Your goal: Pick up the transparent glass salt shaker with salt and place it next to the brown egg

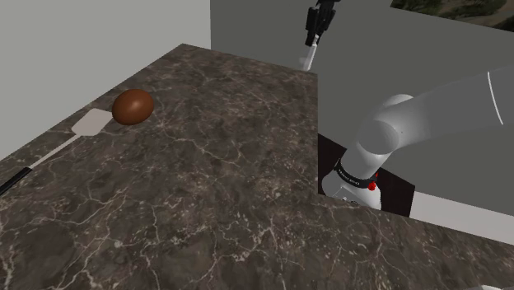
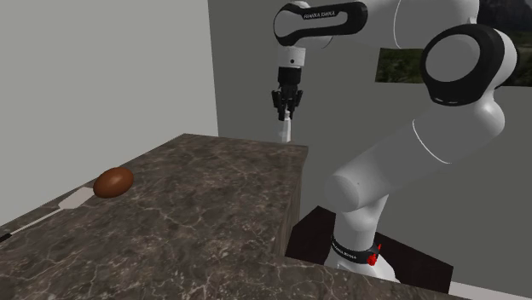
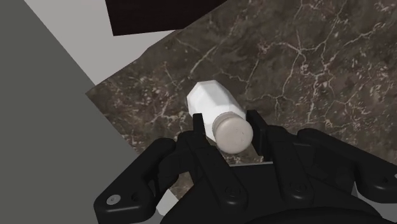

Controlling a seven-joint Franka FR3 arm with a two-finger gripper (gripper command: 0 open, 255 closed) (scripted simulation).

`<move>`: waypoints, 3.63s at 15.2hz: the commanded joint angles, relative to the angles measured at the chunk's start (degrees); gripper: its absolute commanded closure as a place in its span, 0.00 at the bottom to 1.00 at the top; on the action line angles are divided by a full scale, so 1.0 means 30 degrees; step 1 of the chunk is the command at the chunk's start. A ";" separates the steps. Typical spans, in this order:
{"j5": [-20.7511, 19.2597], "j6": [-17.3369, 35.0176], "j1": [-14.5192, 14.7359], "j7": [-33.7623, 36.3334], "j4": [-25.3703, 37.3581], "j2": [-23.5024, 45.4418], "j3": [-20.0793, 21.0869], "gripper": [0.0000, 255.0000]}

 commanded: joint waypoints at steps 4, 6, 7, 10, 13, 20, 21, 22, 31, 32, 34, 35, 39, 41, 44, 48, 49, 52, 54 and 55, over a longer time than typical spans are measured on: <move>0.0048 -0.1236 0.0047 0.0031 0.1608 0.0377 0.0021 1.00; 0.0072 -0.1705 0.0068 0.0050 0.2247 0.0547 0.0034 1.00; 0.0084 -0.1940 0.0079 0.0060 0.2572 0.0637 0.0039 1.00; 0.0121 -0.2644 0.0112 0.0087 0.3568 0.0928 0.0054 1.00; 0.0158 -0.3350 0.0146 0.0113 0.4596 0.1251 0.0064 1.00; 0.0249 -0.5018 0.0229 0.0166 0.7142 0.2128 0.0067 1.00; 0.0251 -0.5057 0.0231 0.0167 0.7201 0.2149 0.0067 1.00; 0.0483 -0.4977 0.0334 0.0634 0.7228 0.2242 0.0447 1.00; 0.2273 -0.4125 0.1274 0.4761 0.8370 0.3942 0.3790 1.00; 0.2422 -0.4024 0.1374 0.5215 0.8604 0.4228 0.4154 1.00; 0.2679 -0.3826 0.1570 0.6125 0.9138 0.4857 0.4882 1.00; 0.2783 -0.3729 0.1669 0.6583 0.9439 0.5201 0.5243 1.00; 0.3025 -0.3379 0.2047 0.8433 1.0883 0.6777 0.6699 1.00; 0.3015 -0.3237 0.2257 0.9384 1.1758 0.7692 0.7419 1.00; 0.2810 -0.3090 0.2601 1.0851 1.3285 0.9241 0.8508 1.00; 0.2094 -0.3093 0.3204 1.2908 1.5798 1.1689 0.9963 1.00; 0.1820 -0.3146 0.3415 1.3443 1.6530 1.2382 1.0311 1.00; 0.0714 -0.3499 0.4259 1.5109 1.9114 1.4740 1.1330 1.00; 0.0891 -0.2857 0.4200 1.4964 1.8135 1.4369 1.1225 1.00; 0.0970 -0.2545 0.4162 1.4896 1.7669 1.4200 1.1194 1.00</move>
